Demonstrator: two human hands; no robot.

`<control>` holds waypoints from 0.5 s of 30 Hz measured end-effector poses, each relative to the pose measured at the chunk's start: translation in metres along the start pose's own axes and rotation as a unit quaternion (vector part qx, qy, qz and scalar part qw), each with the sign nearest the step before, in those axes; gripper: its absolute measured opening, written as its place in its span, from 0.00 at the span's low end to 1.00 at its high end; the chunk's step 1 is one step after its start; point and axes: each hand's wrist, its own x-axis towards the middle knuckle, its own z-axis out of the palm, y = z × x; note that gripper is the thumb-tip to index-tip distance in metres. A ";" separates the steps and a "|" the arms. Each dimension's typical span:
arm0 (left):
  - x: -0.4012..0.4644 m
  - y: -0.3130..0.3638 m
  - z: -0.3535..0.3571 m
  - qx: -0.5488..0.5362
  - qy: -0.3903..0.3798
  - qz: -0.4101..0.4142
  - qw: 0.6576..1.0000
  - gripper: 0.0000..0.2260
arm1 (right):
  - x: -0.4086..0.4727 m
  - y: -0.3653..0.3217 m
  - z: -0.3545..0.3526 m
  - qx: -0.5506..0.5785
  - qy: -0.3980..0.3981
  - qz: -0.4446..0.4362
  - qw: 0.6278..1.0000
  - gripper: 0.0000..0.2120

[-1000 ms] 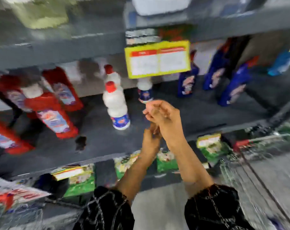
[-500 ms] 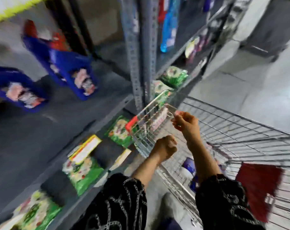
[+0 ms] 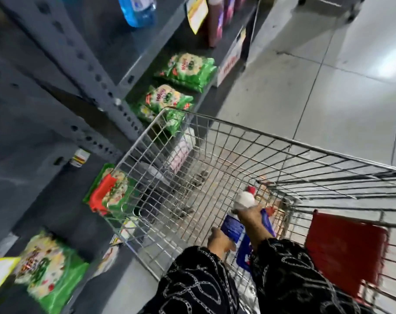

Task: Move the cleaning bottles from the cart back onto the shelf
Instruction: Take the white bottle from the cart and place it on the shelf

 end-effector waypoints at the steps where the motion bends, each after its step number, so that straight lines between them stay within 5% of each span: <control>1: 0.002 -0.001 0.002 0.003 -0.009 -0.008 1.000 0.13 | 0.008 0.006 0.004 0.014 0.001 0.004 1.000 0.39; 3: 0.011 -0.004 0.002 -0.038 -0.006 -0.031 0.999 0.07 | 0.017 0.010 0.009 0.031 0.013 0.012 0.999 0.40; 5: 0.016 -0.008 -0.001 -0.064 -0.040 -0.035 0.997 0.18 | 0.021 0.013 0.014 0.040 0.023 0.024 0.999 0.40; 9: 0.009 -0.003 -0.017 -0.123 -0.096 -0.072 0.985 0.04 | 0.009 0.014 0.017 0.127 0.010 -0.001 0.992 0.32; 13: -0.008 0.007 -0.040 -0.139 -0.123 -0.034 0.982 0.05 | -0.025 -0.009 -0.004 0.273 -0.139 -0.113 0.945 0.19; 15: -0.028 0.016 -0.052 -0.163 -0.202 -0.010 0.966 0.06 | -0.048 -0.027 -0.024 0.300 -0.227 -0.140 0.916 0.12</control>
